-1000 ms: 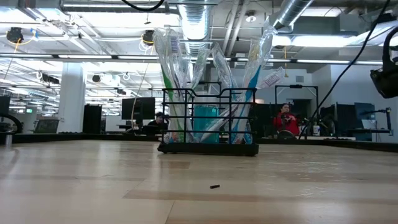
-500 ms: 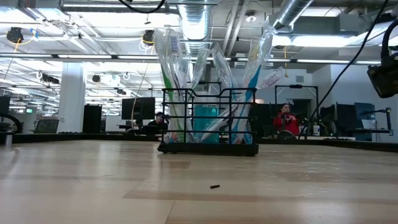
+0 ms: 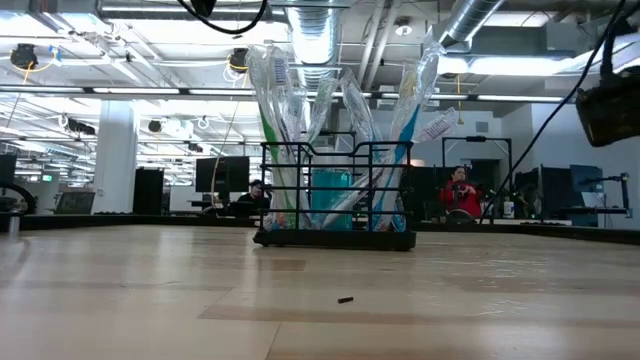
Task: Pick & Place toothbrushing station
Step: Put the orange toothbrush into the wire organizer
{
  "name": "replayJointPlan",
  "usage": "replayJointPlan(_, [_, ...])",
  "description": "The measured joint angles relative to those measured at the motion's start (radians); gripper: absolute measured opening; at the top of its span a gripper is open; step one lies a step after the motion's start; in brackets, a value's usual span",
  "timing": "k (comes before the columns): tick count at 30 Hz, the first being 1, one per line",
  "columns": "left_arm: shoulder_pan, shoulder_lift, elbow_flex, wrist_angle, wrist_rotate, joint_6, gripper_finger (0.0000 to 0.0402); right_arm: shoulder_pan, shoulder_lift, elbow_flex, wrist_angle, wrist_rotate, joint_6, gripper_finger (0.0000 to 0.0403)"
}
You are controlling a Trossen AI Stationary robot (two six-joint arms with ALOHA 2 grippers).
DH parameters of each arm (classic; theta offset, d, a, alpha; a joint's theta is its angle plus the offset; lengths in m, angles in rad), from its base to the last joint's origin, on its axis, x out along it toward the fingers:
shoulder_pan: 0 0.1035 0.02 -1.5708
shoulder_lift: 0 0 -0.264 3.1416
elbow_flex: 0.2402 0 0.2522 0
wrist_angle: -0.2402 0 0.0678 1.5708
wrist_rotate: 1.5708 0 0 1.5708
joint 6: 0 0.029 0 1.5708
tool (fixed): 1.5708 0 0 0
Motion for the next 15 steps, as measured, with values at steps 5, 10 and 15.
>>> replayJointPlan(5, [0.0, 0.0, 0.0, 0.003, 0.0, 0.0, 0.003, -0.033, 0.0, 0.035, -0.002, 0.022, -0.095, 0.0])
replayJointPlan(10, [0.0, 0.0, 0.0, 0.011, 0.0, 0.001, 0.003, -0.069, -0.017, 0.104, -0.053, 0.075, -0.218, 0.0])
replayJointPlan(15, [0.0, 0.0, 0.0, 0.018, 0.0, 0.001, 0.003, -0.1, -0.048, 0.162, -0.074, 0.155, -0.341, 0.0])
